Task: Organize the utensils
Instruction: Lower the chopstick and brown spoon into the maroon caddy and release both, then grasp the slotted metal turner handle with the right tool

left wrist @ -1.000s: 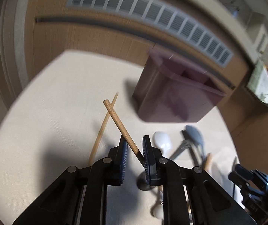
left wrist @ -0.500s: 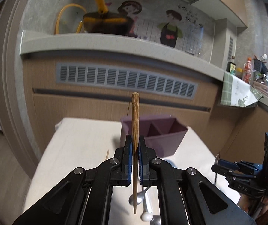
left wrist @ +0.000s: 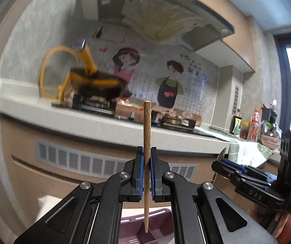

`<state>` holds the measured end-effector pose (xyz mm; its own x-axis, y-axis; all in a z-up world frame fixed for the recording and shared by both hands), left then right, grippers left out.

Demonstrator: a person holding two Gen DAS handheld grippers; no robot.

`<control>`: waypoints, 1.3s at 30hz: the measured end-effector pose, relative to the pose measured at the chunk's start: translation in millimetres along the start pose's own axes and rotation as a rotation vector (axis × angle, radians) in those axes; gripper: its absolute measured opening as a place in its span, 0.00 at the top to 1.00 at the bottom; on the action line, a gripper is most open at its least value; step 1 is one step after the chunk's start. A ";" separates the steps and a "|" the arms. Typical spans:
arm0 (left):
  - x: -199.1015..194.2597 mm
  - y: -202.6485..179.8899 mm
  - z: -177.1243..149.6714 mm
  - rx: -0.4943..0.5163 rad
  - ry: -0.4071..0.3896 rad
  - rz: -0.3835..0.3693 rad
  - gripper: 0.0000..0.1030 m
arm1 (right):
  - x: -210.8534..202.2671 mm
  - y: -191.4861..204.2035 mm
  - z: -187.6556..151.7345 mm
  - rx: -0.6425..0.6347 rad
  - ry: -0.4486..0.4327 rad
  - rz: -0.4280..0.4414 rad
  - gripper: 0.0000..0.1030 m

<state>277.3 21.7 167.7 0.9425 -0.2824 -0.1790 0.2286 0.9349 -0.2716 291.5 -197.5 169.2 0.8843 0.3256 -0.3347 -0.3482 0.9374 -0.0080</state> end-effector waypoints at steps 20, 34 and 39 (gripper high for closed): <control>119.4 33.4 -140.6 -0.185 0.375 -0.102 0.56 | 136.8 -20.2 -126.5 0.035 0.401 0.043 0.70; -19.6 70.7 -191.1 -0.107 0.384 0.186 0.36 | 31.0 -10.6 -146.8 0.002 0.357 -0.077 0.70; -47.0 79.1 -226.0 -0.064 0.468 0.224 0.36 | 24.5 17.8 -192.6 -0.079 0.493 -0.058 0.70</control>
Point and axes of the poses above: each gripper's, at about its wrist camera, not at the fingertips, and x roughly the way its jaws point, y to its left, z to its top, the point moved 3 cm from there along x, roughly the way its jaws point, and after that the axes turned 7 degrees about y, right-handed, at the moved point
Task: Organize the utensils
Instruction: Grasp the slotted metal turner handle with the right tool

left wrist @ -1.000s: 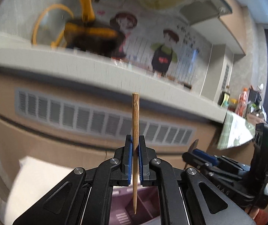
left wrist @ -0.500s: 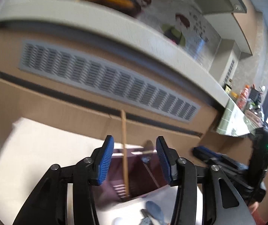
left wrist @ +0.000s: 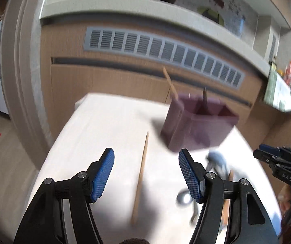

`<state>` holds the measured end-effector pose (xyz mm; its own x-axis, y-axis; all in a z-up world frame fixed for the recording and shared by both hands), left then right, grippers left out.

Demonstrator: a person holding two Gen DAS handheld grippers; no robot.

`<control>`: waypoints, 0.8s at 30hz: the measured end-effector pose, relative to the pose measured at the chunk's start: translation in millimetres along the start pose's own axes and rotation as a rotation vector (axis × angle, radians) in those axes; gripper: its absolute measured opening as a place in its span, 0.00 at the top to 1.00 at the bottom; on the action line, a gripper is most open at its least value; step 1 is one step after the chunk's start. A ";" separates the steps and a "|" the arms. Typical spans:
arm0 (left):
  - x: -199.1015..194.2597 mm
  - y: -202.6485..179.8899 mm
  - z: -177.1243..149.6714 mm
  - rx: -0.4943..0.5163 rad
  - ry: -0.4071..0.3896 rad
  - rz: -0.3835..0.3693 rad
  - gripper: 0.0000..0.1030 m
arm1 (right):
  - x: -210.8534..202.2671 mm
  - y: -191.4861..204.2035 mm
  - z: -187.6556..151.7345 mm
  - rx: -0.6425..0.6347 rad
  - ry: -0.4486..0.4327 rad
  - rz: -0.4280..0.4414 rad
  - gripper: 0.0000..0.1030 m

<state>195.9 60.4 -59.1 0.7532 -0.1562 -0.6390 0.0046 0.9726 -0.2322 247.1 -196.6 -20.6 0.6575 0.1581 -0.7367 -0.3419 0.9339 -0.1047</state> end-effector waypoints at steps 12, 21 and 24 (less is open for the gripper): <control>17.9 -28.9 -54.5 0.061 0.256 -0.194 0.36 | 16.3 36.1 -66.6 -0.171 0.181 0.237 0.71; 2.8 0.1 -33.7 -0.030 0.191 -0.108 0.36 | 9.4 96.9 -80.2 -0.449 0.187 0.364 0.71; -4.4 11.4 -31.1 -0.050 0.166 -0.074 0.36 | 18.9 113.4 -80.0 -0.580 0.171 0.282 0.71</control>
Point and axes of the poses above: each gripper's, at about its wrist camera, not at the fingertips, and x roughly the way its jaws point, y to its left, z to its top, the point moved 3 cm from there along x, roughly the way its jaws point, and after that the axes turned 7 degrees about y, right-handed, at the moved point
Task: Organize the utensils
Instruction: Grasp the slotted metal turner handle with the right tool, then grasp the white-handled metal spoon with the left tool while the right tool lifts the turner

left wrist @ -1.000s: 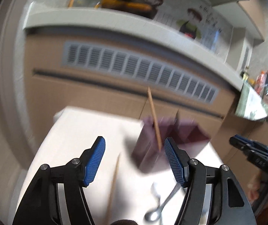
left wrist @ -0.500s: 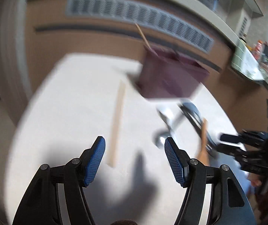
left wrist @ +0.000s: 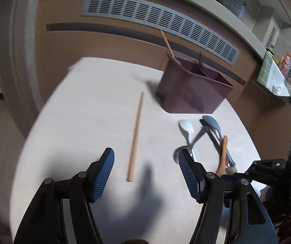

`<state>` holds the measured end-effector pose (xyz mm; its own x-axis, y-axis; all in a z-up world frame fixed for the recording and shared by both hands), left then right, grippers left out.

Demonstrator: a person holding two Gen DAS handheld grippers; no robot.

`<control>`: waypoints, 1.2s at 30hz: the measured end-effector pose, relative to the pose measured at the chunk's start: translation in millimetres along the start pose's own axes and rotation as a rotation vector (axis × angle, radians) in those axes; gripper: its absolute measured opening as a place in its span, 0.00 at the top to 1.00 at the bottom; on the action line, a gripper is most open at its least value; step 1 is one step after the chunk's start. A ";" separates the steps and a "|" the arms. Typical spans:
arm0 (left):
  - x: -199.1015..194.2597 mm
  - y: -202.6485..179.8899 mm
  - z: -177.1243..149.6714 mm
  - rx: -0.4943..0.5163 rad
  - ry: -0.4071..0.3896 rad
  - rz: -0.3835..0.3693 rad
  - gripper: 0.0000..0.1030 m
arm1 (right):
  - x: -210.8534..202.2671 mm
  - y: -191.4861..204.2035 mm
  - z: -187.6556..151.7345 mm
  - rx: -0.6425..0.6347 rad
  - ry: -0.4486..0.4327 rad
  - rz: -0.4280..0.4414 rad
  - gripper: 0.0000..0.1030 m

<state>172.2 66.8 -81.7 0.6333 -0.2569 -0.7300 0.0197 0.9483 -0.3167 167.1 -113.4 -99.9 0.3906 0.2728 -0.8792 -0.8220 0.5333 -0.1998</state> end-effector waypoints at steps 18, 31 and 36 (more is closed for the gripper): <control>8.0 -18.5 -8.4 0.046 0.001 -0.036 0.36 | 8.9 -55.5 -4.0 0.223 -0.012 0.019 0.73; 44.5 -99.8 -30.9 0.226 0.100 0.011 0.63 | -44.9 -110.1 -70.7 0.686 -0.121 -0.134 0.73; 56.6 -94.5 -31.3 0.201 0.143 0.044 0.74 | -37.7 -106.4 -82.4 0.722 -0.120 -0.147 0.73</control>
Point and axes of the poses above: each gripper's, at about its wrist camera, not at the fingertips, and x roughly the way its jaws point, y to its left, z to its top, the point moved 3 cm from there along x, roughly the way its jaws point, and after that the axes turned 7 degrees about y, right-handed, at the moved point
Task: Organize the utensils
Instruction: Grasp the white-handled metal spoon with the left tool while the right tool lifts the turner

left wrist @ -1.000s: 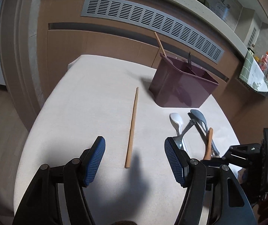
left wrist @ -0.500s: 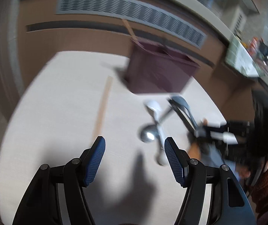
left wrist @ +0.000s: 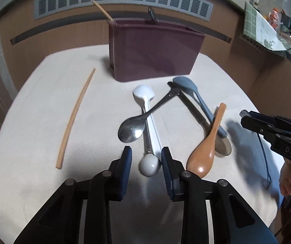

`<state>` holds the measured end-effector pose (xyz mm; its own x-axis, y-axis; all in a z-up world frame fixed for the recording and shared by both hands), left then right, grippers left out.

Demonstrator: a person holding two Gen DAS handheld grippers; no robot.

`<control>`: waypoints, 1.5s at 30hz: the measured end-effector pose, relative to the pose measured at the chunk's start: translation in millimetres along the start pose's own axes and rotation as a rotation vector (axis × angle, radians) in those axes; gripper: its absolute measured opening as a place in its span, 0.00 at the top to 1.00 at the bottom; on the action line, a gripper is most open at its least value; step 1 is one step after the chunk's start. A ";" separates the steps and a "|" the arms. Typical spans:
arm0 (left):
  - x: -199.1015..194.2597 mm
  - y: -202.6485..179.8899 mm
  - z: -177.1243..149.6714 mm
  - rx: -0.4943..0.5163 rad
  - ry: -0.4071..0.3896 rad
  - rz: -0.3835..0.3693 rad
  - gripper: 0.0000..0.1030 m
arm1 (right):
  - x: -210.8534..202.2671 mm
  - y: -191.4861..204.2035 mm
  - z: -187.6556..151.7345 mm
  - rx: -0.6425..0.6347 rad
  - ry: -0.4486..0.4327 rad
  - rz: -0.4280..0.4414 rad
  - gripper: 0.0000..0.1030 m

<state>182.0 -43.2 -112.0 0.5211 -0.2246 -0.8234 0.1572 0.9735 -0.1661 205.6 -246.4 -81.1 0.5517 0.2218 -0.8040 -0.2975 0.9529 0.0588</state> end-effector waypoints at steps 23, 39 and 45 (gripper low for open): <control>-85.3 45.6 26.1 -0.055 -0.258 0.027 0.82 | 15.7 11.4 -28.7 -0.063 0.157 -0.026 0.63; -51.2 66.9 -25.3 -0.076 -0.114 -0.023 0.60 | -13.8 -1.0 -5.2 0.013 -0.007 -0.094 0.72; -25.2 57.7 -26.6 -0.053 -0.043 0.006 0.60 | -11.6 4.8 -6.1 0.000 0.000 -0.086 0.72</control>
<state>155.6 19.8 -115.3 0.5578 -0.2192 -0.8005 0.1103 0.9755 -0.1902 193.1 -245.7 -75.1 0.5748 0.1395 -0.8063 -0.2493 0.9684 -0.0101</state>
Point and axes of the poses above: each gripper's, at about its wrist camera, not at the fingertips, and x roughly the way its jaws point, y to its left, z to its top, the point moved 3 cm from there along x, roughly the way its jaws point, and after that the axes turned 7 degrees about y, right-handed, at the moved point
